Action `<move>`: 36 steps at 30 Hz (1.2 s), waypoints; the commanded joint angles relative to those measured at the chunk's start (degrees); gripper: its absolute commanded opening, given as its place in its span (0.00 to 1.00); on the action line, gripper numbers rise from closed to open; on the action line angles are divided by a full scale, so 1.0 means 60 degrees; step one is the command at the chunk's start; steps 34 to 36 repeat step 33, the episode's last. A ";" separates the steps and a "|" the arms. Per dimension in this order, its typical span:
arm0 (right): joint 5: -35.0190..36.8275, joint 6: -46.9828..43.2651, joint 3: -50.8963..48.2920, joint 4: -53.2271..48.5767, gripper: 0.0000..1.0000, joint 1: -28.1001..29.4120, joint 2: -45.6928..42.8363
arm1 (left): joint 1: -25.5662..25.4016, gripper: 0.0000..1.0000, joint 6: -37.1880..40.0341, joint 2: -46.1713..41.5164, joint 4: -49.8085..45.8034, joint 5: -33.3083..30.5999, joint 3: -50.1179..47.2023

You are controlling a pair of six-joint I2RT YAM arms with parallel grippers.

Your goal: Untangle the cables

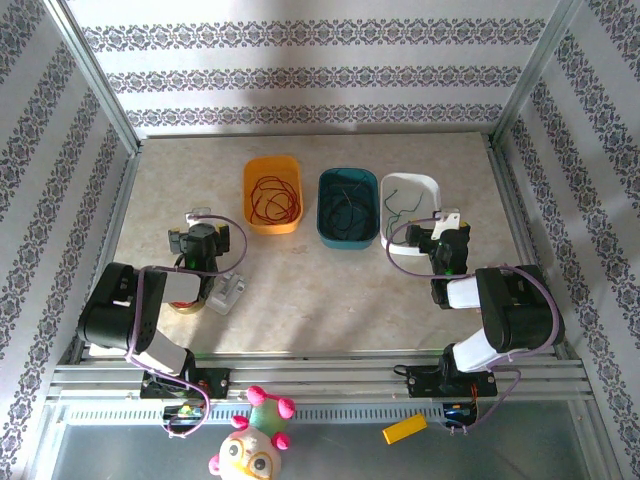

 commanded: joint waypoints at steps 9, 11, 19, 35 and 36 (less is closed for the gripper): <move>0.0341 0.0161 0.0347 -0.0181 0.98 0.0019 -0.0054 | 0.0863 0.99 -0.0077 0.0427 0.1982 0.2252 -0.0415; 0.0483 0.0201 0.0367 -0.0197 0.98 0.0047 0.0025 | 0.0863 0.99 -0.0023 0.0453 0.2362 0.2235 -0.0426; 0.0460 0.0215 0.0361 -0.0232 0.98 0.0033 0.0018 | 0.0849 0.99 0.0038 0.0475 0.2336 0.2208 -0.0452; 0.0014 0.0293 0.0362 -0.0324 0.98 -0.0161 0.0017 | 0.0849 0.99 0.0045 0.0515 0.2453 0.2191 -0.0471; 0.0014 0.0293 0.0362 -0.0324 0.98 -0.0161 0.0017 | 0.0849 0.99 0.0045 0.0515 0.2453 0.2191 -0.0471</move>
